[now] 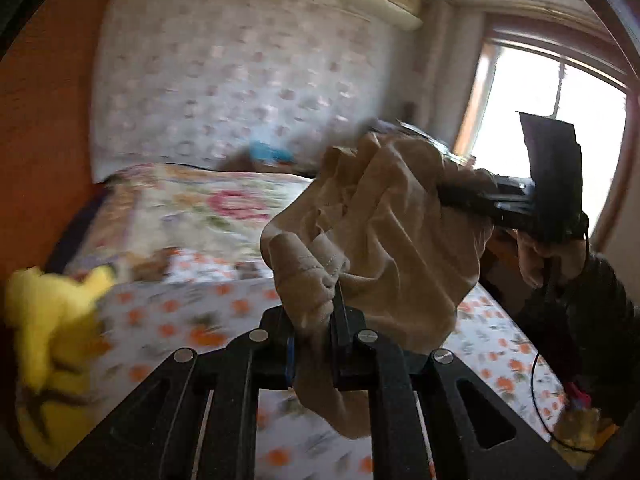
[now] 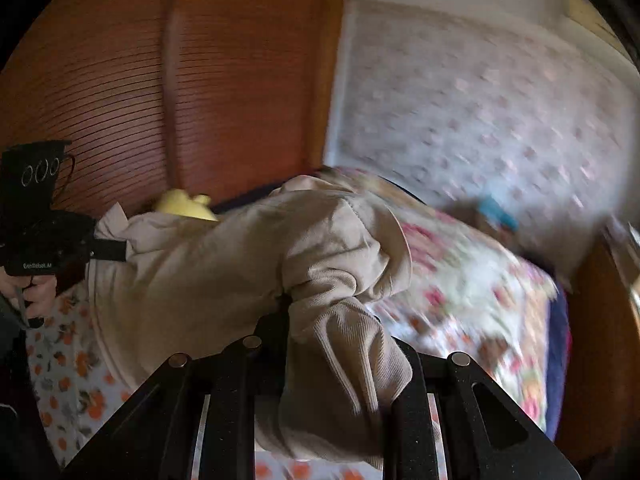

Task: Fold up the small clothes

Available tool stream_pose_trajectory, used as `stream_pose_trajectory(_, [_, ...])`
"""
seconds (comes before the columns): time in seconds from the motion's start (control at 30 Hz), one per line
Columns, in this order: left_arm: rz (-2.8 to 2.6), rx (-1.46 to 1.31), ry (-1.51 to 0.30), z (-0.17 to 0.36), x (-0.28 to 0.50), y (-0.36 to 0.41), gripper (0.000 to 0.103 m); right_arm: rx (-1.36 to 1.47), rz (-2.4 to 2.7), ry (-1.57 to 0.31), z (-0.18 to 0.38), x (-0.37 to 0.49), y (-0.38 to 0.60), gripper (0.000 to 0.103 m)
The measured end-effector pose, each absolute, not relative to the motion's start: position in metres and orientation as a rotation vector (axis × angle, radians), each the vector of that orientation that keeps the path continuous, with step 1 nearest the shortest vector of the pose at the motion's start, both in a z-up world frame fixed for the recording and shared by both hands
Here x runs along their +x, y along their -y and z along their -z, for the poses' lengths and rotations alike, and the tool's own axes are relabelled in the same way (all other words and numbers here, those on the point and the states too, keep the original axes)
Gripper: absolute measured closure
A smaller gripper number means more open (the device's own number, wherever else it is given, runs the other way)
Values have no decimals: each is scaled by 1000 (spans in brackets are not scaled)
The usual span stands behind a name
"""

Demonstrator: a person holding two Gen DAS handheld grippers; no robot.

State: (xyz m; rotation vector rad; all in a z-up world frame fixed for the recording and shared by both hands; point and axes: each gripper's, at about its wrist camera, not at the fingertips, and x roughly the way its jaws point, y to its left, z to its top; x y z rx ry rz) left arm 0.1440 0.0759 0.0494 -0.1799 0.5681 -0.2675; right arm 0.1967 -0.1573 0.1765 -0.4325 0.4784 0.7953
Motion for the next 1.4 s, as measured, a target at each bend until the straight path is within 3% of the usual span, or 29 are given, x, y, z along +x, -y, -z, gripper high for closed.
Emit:
stream_pose_trajectory(0.43, [-95,-282,-680,44,116,-200,90,-684,-1069,-504,-108,262,-93,80])
stream_pose_trajectory(0.5, [-123,-285,-730,59,118,-206,89,-673,-1064,-554,-97,289,-110,75])
stream_pose_trajectory(0.57, [-130,-284,-757,70,119,-211,88,-643,-995,-593,-90,311,-121,56])
stream_pose_trajectory(0.63, [-119,-310,-762,73,118,-216,83,-579,-946,-602,-85,323,-125,53])
stream_pose_trajectory(0.7, [-135,-286,-737,67,114,-219,62,-525,-929,-618,-81,329,-118,53])
stream_pose_trajectory(0.9, [-142,-197,-651,44,104,-214,28,-309,-886,-766,-50,339,-107,53])
stream_pose_trajectory(1.13, [-105,-128,-697,42,129,-193,28,-224,-864,-868,-20,358,-99,53])
stream_pose_trajectory(1.4, [-84,-90,-662,24,124,-163,28,-230,-844,-738,-37,324,-62,53])
